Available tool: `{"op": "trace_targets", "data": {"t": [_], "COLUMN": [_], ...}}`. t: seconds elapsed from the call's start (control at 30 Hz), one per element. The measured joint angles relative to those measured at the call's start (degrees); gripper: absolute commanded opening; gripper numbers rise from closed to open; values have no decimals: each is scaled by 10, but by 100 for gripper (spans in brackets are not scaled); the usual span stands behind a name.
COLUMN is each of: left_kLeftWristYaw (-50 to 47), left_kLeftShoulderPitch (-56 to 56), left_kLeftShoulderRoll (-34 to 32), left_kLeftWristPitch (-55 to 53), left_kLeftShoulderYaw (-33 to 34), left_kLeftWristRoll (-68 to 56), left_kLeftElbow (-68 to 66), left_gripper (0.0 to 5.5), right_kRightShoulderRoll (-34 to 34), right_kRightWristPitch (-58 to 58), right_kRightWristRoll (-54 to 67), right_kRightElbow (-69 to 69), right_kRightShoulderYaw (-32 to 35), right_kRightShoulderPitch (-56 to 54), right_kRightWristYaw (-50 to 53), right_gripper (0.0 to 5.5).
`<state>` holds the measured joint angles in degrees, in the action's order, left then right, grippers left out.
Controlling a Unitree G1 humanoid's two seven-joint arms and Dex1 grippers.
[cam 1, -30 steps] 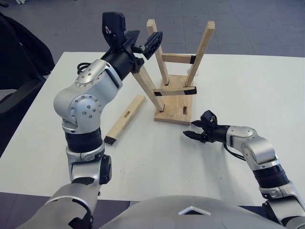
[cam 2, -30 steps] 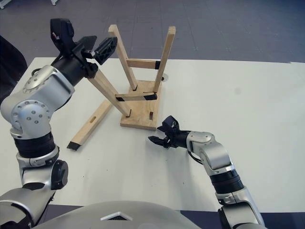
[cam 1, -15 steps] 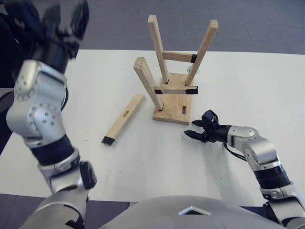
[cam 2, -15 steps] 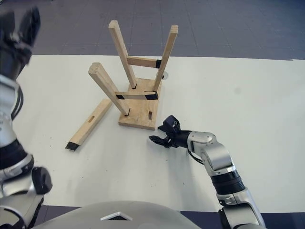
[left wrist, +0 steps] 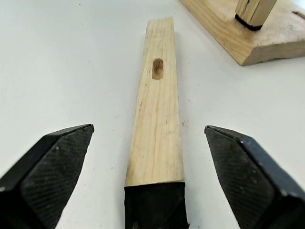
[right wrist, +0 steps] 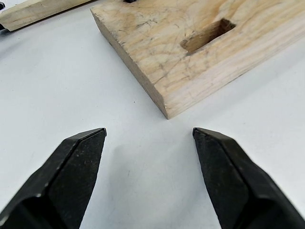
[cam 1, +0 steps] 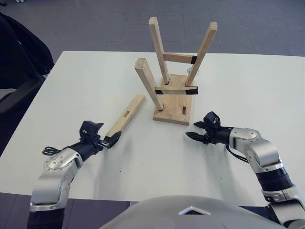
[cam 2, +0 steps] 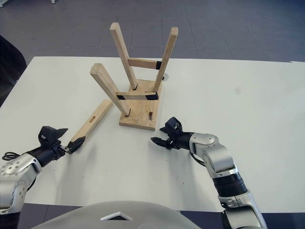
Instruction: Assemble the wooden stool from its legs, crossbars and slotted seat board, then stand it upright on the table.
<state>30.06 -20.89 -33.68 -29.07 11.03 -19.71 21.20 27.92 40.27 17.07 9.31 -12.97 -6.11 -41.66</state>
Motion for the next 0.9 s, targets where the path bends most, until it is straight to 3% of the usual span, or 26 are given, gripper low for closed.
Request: {"op": "trace_targets", "data": {"t": [0.07,0.5,0.67,0.77,0.9], "left_kLeftWristYaw": [5,7,4,-27,-91], "left_kLeftShoulderPitch": [0,31,51,95,232], "left_kLeftShoulderRoll": [0,19,17,28,62], "left_kLeftWristPitch": [5,-22,-31,-8,81], "left_kLeftShoulderYaw": [-5,-25,-28,10,125], "left_kLeftWristRoll": [6,-2,9,8,-46], "left_kLeftElbow": [-10,-53,-63,-83,-99], "left_gripper": [432,213,204,204,204], "right_kRightShoulderRoll": [0,0,0,0,31], "right_kRightWristPitch": [0,1,2,10,29], "right_kRightWristRoll": [0,0,0,4,24], "right_kRightElbow": [0,1,1,2,6], "right_kRightShoulderYaw": [0,0,1,20,93], "right_kRightShoulderPitch": [0,0,0,0,-10], "right_kRightWristYaw": [0,0,0,5,8], "right_gripper": [336,336,336,336,336]}}
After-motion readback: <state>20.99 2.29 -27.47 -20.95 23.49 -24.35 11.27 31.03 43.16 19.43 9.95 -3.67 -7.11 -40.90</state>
